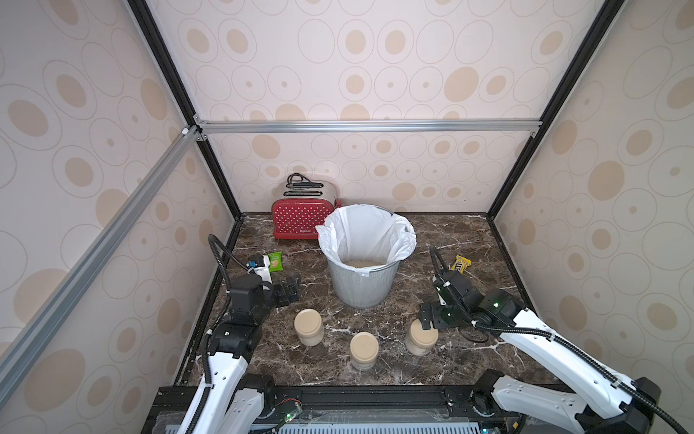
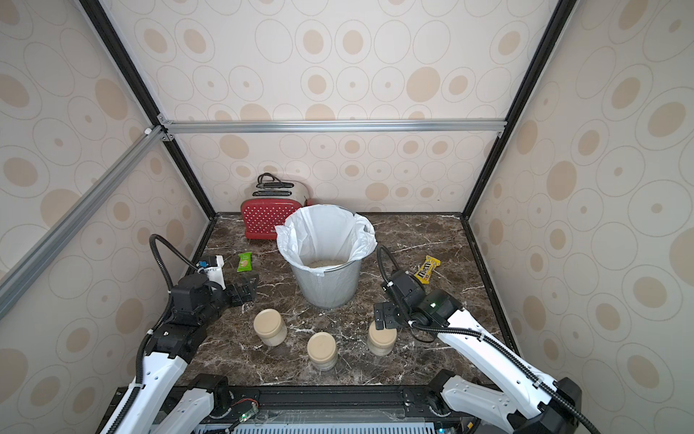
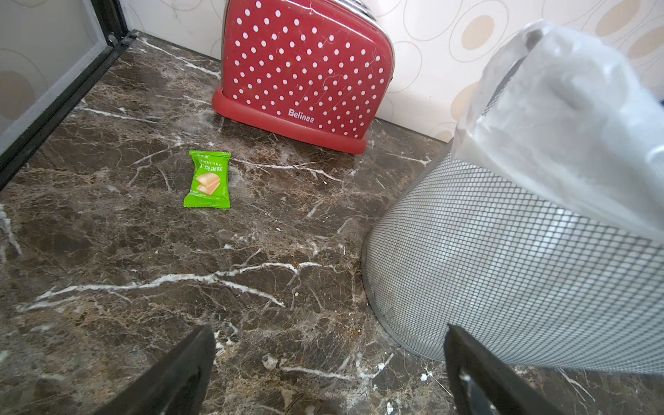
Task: Empty moldy rice from jars
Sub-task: Pick up the jar from the center of the board.
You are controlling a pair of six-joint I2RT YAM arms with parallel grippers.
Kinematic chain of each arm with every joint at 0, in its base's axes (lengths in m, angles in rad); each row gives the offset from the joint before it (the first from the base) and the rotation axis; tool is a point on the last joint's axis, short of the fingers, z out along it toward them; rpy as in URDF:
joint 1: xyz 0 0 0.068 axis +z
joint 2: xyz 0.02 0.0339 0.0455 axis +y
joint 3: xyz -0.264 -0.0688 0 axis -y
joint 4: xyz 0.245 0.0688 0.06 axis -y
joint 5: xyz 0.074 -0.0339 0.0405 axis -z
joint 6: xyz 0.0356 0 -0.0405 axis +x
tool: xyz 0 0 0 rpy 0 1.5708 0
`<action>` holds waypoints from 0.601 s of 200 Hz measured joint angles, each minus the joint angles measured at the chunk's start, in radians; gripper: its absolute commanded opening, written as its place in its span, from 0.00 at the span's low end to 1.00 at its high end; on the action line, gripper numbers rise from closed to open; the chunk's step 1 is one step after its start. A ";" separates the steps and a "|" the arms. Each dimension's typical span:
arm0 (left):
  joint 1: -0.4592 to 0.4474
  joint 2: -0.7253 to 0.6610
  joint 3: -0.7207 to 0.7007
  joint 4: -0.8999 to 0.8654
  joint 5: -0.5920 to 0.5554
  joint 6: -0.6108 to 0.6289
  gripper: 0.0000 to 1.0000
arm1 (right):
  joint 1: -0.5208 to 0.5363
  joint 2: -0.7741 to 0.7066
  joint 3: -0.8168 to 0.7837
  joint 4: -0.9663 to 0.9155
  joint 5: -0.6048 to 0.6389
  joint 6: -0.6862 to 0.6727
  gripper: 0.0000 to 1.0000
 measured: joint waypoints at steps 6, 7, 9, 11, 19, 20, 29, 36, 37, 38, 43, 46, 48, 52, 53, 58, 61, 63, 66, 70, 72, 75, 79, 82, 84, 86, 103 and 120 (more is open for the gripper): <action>0.000 0.000 0.000 0.000 0.002 0.000 0.99 | 0.011 0.008 0.000 -0.004 0.003 0.006 1.00; 0.000 0.000 0.000 0.000 0.002 0.000 0.99 | 0.013 0.011 0.000 -0.005 0.003 0.008 1.00; 0.000 0.000 0.000 -0.001 0.002 -0.001 0.99 | 0.017 0.014 0.000 -0.005 0.005 0.010 1.00; 0.000 0.000 0.000 -0.001 0.002 -0.001 0.99 | 0.021 0.016 0.000 -0.006 0.006 0.012 1.00; 0.000 0.001 0.000 -0.001 0.003 -0.002 0.99 | 0.033 0.027 0.000 -0.010 0.008 0.018 1.00; 0.000 0.001 0.000 -0.001 0.004 -0.002 0.99 | 0.035 0.030 0.000 -0.011 0.008 0.019 1.00; 0.000 0.001 0.000 -0.001 0.006 -0.004 0.99 | 0.047 0.041 0.000 -0.014 0.008 0.024 1.00; 0.000 0.001 -0.001 -0.001 0.010 -0.006 0.99 | 0.055 0.049 0.000 -0.016 0.010 0.029 1.00; 0.000 0.001 -0.001 -0.001 0.010 -0.006 0.99 | 0.056 0.050 0.000 -0.017 0.011 0.030 1.00; 0.000 0.001 -0.001 -0.001 0.011 -0.006 0.99 | 0.057 0.051 0.000 -0.017 0.011 0.030 1.00; 0.000 0.001 -0.002 -0.001 0.013 -0.008 0.99 | 0.061 0.056 0.000 -0.018 0.011 0.032 1.00; 0.000 0.001 -0.002 -0.001 0.014 -0.009 0.99 | 0.063 0.059 0.000 -0.019 0.011 0.034 1.00; 0.000 0.001 -0.002 -0.001 0.016 -0.011 0.99 | 0.065 0.061 0.000 -0.019 0.010 0.034 1.00; 0.000 0.001 -0.003 -0.001 0.017 -0.013 0.99 | 0.068 0.064 0.000 -0.020 0.010 0.036 1.00; 0.000 0.001 -0.004 -0.001 0.018 -0.014 0.99 | 0.069 0.066 0.000 -0.019 0.010 0.036 1.00; 0.000 0.001 -0.006 -0.001 0.020 -0.018 0.99 | 0.072 0.070 0.000 -0.019 0.009 0.037 1.00; 0.000 0.001 -0.007 -0.001 0.022 -0.021 0.99 | 0.074 0.072 0.000 -0.019 0.008 0.038 1.00; 0.000 0.001 -0.008 -0.001 0.023 -0.023 0.99 | 0.076 0.074 0.000 -0.019 0.007 0.039 1.00; 0.000 0.001 -0.010 -0.001 0.025 -0.024 0.99 | 0.076 0.076 0.000 -0.019 0.005 0.039 1.00; 0.000 0.001 -0.012 0.000 0.028 -0.027 0.99 | 0.079 0.079 -0.001 -0.018 0.003 0.041 1.00; 0.000 0.001 -0.013 0.000 0.029 -0.028 0.99 | 0.080 0.080 -0.001 -0.017 0.002 0.042 1.00; 0.000 0.001 -0.015 0.000 0.032 -0.030 0.99 | 0.081 0.081 -0.002 -0.016 0.000 0.042 1.00; 0.000 0.001 -0.018 -0.001 0.035 -0.031 0.99 | 0.082 0.084 -0.003 -0.013 -0.003 0.044 1.00; 0.000 0.001 -0.019 -0.001 0.038 -0.032 0.99 | 0.083 0.085 -0.005 -0.011 -0.006 0.045 1.00; 0.000 0.001 -0.020 -0.002 0.040 -0.032 0.99 | 0.084 0.086 -0.005 -0.010 -0.008 0.045 1.00; 0.000 0.001 -0.021 -0.002 0.042 -0.033 0.99 | 0.084 0.087 -0.006 -0.009 -0.010 0.045 1.00; 0.000 0.002 -0.023 -0.007 0.052 -0.034 0.99 | 0.091 0.095 -0.014 0.003 -0.028 0.049 1.00; 0.000 0.002 -0.023 -0.010 0.058 -0.035 0.99 | 0.097 0.103 -0.016 0.008 -0.042 0.052 1.00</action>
